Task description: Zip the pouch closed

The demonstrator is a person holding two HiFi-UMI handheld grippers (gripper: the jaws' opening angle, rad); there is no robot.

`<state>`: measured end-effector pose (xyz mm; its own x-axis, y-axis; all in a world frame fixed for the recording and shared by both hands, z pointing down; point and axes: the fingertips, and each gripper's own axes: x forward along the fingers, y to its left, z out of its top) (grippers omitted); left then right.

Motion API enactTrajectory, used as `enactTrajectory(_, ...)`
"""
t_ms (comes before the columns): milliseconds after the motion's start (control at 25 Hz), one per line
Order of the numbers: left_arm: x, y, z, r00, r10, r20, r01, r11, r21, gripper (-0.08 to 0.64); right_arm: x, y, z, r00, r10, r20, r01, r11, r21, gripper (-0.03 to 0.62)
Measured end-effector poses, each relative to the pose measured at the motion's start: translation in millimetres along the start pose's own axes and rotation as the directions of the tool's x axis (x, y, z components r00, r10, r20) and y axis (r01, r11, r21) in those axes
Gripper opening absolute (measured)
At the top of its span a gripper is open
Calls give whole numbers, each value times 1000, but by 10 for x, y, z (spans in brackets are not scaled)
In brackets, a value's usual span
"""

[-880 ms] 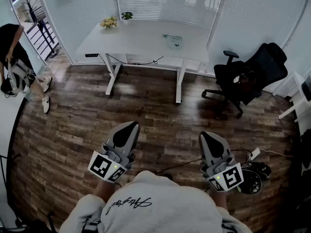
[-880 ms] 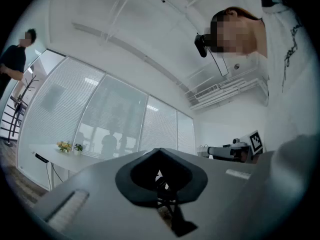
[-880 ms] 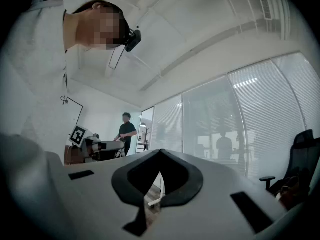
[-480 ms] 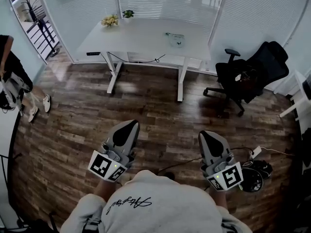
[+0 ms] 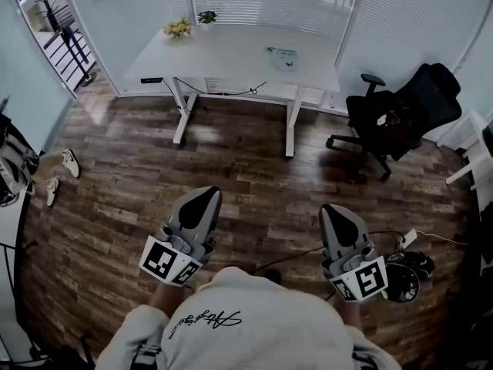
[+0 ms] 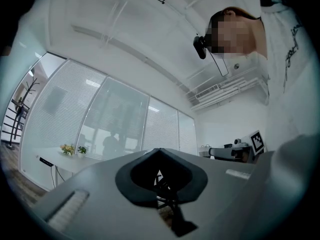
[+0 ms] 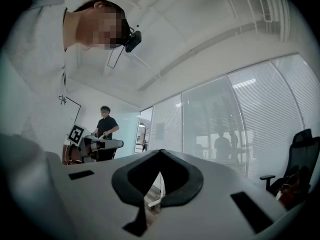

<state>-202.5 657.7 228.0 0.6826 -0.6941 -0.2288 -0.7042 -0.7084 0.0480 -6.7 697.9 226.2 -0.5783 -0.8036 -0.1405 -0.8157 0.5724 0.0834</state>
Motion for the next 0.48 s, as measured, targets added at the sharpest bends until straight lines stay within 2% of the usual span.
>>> enactTrajectory(120, -27, 47, 25, 1000, 1, 2, -1, 1000, 3, 2, 44, -39, 51, 998, -45, 33, 45, 999, 5, 2)
enactTrajectory(160, -42, 67, 33, 1000, 1, 2, -1, 1000, 2, 2, 54, -79, 75, 996, -75, 46, 74, 997, 16, 86)
enactTrajectory(200, -61, 89, 38, 1000, 1, 1, -1, 1000, 2, 2, 61, -122, 89, 993, -105, 54, 104, 994, 30, 258)
enactTrajectory(360, -140, 196, 34, 1000, 0, -8, 0, 1000, 5, 2, 79, -243, 34, 975, -219, 33, 218, 975, 36, 381)
enactTrajectory(480, -171, 310, 36, 1000, -3, -10, 3, 1000, 7, 2, 138, -238, -39, 966, -256, 16, 256, 966, 34, 431)
